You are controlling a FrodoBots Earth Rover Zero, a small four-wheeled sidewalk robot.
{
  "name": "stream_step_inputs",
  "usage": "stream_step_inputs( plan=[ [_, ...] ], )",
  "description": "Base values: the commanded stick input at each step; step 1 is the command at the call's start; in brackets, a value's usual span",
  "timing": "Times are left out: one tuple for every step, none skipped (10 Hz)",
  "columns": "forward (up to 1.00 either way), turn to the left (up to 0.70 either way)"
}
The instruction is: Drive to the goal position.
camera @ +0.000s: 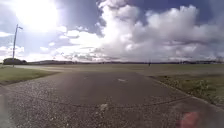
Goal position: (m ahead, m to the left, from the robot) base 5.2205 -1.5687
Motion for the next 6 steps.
stream_step_inputs(
  plan=[
    [0.0,0.0],
    [0.0,0.0],
    [0.0,0.0],
    [0.85,0.0],
    [0.85,0.0],
    [0.85,0.0]
  ],
)
